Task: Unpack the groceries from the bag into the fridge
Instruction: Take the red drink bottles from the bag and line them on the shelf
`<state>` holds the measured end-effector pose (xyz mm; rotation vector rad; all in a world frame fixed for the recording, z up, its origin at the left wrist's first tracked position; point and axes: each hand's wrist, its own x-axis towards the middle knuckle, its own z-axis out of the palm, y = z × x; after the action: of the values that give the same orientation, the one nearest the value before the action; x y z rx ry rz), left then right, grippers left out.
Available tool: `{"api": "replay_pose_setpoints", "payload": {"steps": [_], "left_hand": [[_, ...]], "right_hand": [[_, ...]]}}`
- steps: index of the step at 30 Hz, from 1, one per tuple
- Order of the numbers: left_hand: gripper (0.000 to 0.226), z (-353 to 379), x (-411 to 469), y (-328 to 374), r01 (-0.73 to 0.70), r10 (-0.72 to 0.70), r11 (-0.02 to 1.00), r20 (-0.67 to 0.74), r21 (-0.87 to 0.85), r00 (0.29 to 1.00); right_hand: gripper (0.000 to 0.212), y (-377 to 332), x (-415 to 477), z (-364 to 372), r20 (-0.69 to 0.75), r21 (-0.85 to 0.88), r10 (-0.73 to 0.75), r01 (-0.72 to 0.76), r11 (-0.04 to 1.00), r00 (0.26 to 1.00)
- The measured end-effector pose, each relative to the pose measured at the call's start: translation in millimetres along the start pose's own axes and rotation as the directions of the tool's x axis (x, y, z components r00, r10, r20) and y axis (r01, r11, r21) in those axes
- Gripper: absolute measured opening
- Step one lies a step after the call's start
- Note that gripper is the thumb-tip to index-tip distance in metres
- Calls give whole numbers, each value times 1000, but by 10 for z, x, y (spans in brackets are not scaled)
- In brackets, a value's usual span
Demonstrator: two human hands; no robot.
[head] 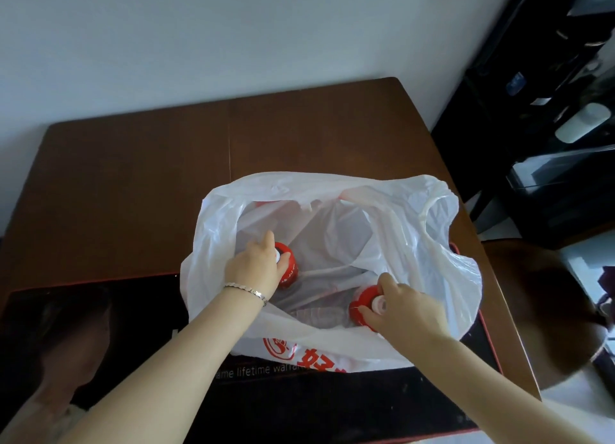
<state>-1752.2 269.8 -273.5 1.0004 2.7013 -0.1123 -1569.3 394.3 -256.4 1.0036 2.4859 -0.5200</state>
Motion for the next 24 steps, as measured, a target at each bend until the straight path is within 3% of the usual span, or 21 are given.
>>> {"api": "replay_pose_setpoints", "payload": {"steps": [4, 8, 12, 17, 21, 24], "left_hand": [[51, 0, 16, -44, -60, 60, 998, 3, 19, 998], [41, -69, -9, -152, -174, 180, 979, 48, -106, 982], [37, -376, -92, -91, -362, 363, 916, -31, -170, 931], [43, -1022, -432, 314, -733, 676, 664, -300, -147, 673], [37, -1485, -968, 862, -893, 787, 421, -425, -162, 448], [30, -1606, -1505, 1364, -939, 849, 291, -404, -181, 341]], "right_hand": [[45, -77, -109, 56, -9, 151, 130, -127, 980, 992], [45, -204, -312, 7, -47, 418, 323, -275, 866, 945], [39, -334, -654, -109, -212, 592, 462, -262, 762, 861], [33, -401, -1286, -332, -468, 769, 604, -41, 638, 645], [27, -215, -2001, -549, -594, 761, 653, 63, 646, 470], [30, 65, -2636, -482, -623, 762, 714, 40, 647, 320]]}}
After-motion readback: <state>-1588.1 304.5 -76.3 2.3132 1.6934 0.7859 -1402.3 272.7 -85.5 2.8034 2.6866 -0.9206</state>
